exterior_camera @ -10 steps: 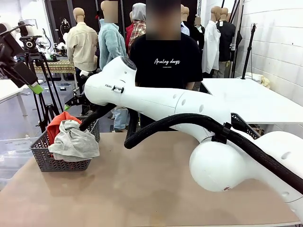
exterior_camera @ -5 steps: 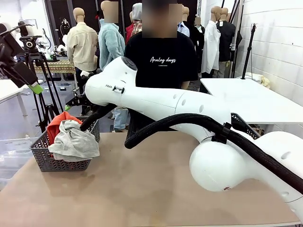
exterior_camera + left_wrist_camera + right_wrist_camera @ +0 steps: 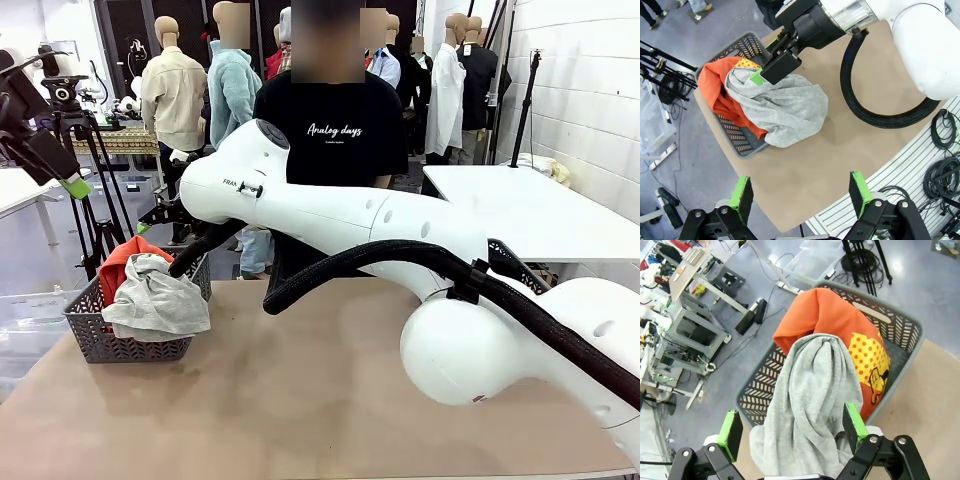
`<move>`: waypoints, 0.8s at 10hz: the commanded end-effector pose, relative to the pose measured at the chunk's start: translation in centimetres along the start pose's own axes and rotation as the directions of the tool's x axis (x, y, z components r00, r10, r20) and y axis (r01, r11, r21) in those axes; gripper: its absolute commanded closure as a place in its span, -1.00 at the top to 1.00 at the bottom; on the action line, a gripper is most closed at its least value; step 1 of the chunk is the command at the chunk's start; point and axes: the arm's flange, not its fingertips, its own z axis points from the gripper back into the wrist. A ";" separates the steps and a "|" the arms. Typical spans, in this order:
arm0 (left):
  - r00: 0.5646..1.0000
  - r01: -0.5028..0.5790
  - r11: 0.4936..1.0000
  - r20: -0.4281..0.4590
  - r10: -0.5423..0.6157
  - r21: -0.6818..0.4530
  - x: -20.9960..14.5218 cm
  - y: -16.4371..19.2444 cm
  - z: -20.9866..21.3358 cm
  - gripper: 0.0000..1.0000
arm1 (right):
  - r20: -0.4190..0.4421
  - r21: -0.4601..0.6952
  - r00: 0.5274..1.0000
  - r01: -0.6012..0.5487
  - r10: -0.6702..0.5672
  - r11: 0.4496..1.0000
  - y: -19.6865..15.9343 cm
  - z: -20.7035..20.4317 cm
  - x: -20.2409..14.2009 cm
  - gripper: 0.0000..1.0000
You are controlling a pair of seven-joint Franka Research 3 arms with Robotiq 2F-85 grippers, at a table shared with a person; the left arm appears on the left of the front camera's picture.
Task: Sort the tops and bottoms.
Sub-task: Sort the clothes according to human instructions.
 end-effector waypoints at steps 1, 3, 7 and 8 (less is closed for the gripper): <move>1.000 -0.003 1.000 0.000 0.003 0.003 -0.1 0.1 0.1 1.00 | 0.005 0.013 1.000 -0.011 0.011 1.000 -0.2 -0.2 -0.1 1.00; 1.000 -0.003 1.000 0.000 0.003 0.003 -0.1 0.1 0.1 1.00 | 0.005 0.013 1.000 -0.011 0.011 1.000 -0.2 -0.2 -0.1 1.00; 1.000 -0.003 1.000 0.000 0.003 0.003 -0.1 0.1 0.1 1.00 | 0.005 0.013 1.000 -0.011 0.011 1.000 -0.2 -0.2 -0.1 1.00; 1.000 -0.003 1.000 0.000 0.003 0.003 -0.1 0.1 0.1 1.00 | 0.005 0.013 1.000 -0.011 0.011 1.000 -0.2 -0.2 -0.1 1.00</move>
